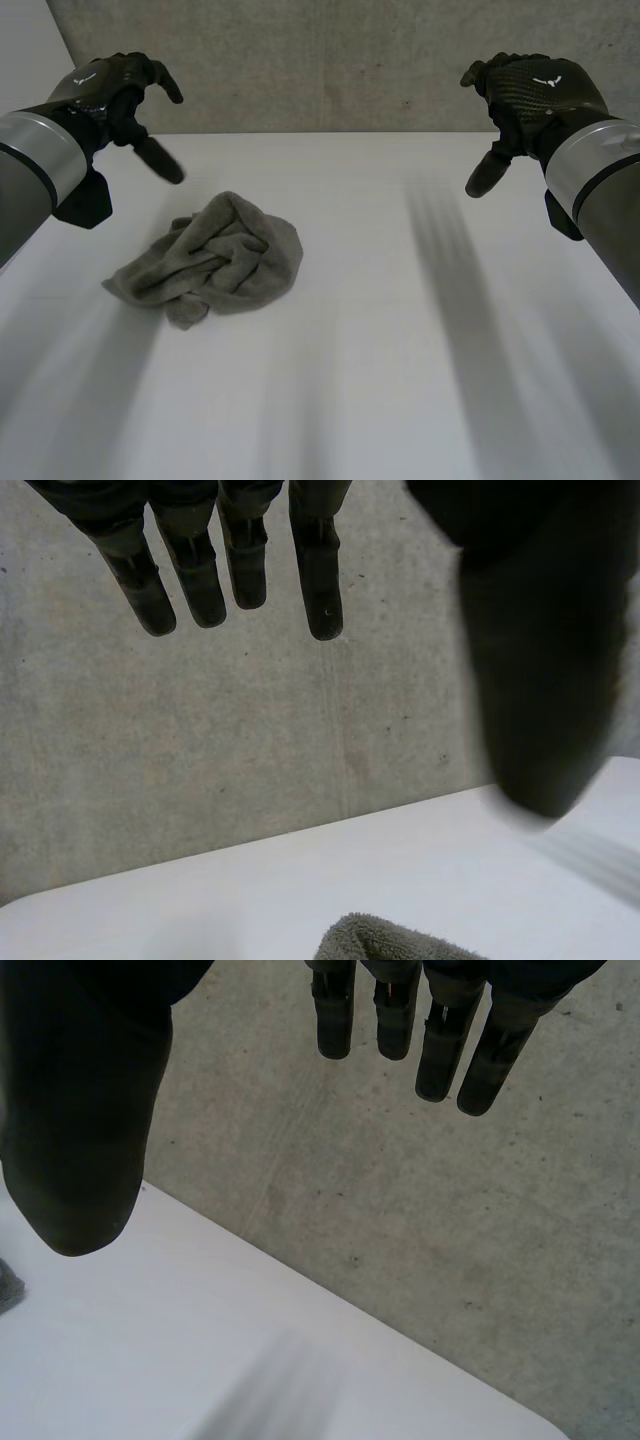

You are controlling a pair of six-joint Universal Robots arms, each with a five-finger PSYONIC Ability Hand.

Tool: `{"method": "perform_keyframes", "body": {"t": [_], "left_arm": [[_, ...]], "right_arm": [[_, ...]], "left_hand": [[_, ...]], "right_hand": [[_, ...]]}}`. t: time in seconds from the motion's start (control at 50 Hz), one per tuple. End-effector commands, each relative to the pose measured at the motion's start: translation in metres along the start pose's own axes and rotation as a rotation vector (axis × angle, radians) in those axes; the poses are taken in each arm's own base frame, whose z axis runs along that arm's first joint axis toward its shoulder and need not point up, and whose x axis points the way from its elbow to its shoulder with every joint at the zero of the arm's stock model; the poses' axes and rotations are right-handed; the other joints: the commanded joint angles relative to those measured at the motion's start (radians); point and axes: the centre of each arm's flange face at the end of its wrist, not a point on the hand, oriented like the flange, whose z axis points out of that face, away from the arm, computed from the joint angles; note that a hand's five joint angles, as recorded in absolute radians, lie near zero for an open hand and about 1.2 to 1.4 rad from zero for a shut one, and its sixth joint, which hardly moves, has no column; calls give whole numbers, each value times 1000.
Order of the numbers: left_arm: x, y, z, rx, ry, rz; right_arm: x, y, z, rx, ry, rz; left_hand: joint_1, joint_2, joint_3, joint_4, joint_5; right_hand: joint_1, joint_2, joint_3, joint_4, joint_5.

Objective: Fold the towel.

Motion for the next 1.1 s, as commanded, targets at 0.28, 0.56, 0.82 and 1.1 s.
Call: {"method": "perform_keyframes", "body": {"t": [0.28, 0.56, 0.82, 1.1], "left_arm": [[-4, 2, 4, -5, -11, 39], [-12, 45, 30, -88, -9, 33], [-38, 162, 73, -290, -42, 49], [-44, 190, 79, -288, -24, 233]], "right_arm": [[1, -7, 1, 31, -13, 1], [7, -6, 5, 30, -43, 2], [-2, -1, 2, 20, -88, 0], [-3, 2, 0, 10, -97, -1]], "left_hand": [[-66, -61, -64, -69, -27], [-104, -99, -102, -107, -65], [-104, -99, -102, -107, -65], [794, 798, 795, 791, 832]], "right_hand": [[-58, -69, -66, -80, -60], [-58, -69, -66, -80, -60], [-58, -69, -66, -80, -60], [-58, -69, -66, -80, -60]]}}
